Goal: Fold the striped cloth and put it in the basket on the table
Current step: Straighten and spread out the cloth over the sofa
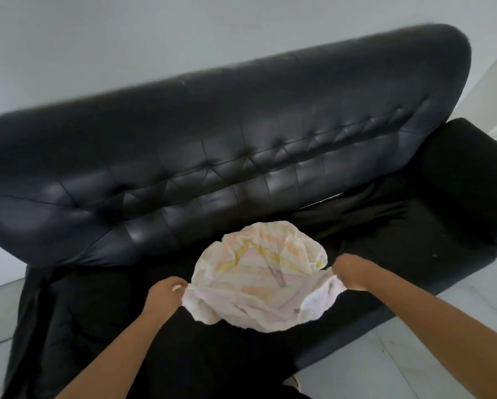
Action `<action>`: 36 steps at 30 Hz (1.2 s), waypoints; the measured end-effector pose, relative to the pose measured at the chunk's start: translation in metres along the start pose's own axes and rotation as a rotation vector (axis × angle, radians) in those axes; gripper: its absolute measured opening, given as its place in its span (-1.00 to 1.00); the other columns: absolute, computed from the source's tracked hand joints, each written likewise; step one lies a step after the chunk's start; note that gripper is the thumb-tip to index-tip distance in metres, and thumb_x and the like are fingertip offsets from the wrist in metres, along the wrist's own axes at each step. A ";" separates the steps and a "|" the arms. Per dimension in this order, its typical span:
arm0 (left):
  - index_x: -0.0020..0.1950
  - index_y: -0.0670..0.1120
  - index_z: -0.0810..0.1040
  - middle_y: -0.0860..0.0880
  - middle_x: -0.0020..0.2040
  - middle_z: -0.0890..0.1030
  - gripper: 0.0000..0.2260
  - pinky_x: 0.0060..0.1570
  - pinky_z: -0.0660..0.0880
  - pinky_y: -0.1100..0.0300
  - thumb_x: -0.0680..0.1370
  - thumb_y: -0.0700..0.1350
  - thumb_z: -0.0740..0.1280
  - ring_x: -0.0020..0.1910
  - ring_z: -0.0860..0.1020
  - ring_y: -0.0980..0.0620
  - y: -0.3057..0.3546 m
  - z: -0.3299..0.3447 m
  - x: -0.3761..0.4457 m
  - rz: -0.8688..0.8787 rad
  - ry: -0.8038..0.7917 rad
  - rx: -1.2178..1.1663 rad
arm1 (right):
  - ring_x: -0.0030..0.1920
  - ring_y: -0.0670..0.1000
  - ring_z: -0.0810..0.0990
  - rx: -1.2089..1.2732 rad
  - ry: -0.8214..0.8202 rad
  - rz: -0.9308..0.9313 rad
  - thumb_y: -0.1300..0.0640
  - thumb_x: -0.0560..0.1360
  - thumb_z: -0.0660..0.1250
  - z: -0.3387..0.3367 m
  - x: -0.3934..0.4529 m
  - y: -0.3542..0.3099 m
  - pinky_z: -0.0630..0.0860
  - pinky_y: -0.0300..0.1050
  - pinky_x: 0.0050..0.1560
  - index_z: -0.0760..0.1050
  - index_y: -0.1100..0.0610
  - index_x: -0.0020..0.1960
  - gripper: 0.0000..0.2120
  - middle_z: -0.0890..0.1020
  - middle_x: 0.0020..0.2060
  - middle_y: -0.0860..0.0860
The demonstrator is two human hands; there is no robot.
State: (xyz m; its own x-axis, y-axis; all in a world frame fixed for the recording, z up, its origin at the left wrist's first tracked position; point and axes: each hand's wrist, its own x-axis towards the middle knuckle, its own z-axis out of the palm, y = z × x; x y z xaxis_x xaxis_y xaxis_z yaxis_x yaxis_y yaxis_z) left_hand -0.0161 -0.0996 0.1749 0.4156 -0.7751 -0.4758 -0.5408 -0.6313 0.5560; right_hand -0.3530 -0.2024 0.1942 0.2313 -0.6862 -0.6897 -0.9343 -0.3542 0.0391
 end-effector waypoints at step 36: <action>-0.21 0.08 0.58 0.05 -0.23 0.62 -0.74 -0.21 0.56 0.40 0.44 -0.31 0.34 -0.21 0.59 0.14 0.103 -0.107 -0.076 0.501 0.060 -0.621 | -0.43 -0.34 0.48 0.647 0.638 -0.673 0.20 0.48 0.31 -0.163 -0.074 -0.143 0.37 -0.52 -0.35 0.50 0.01 -0.41 -0.70 0.41 -0.62 -0.16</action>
State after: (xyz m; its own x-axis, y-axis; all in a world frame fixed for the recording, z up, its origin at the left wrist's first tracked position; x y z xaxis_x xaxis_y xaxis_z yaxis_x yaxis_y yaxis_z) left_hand -0.0255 -0.1087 0.3412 0.2791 -0.9594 -0.0418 -0.1749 -0.0936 0.9801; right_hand -0.1923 -0.2048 0.3573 0.6635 -0.7446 0.0736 -0.4894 -0.5063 -0.7100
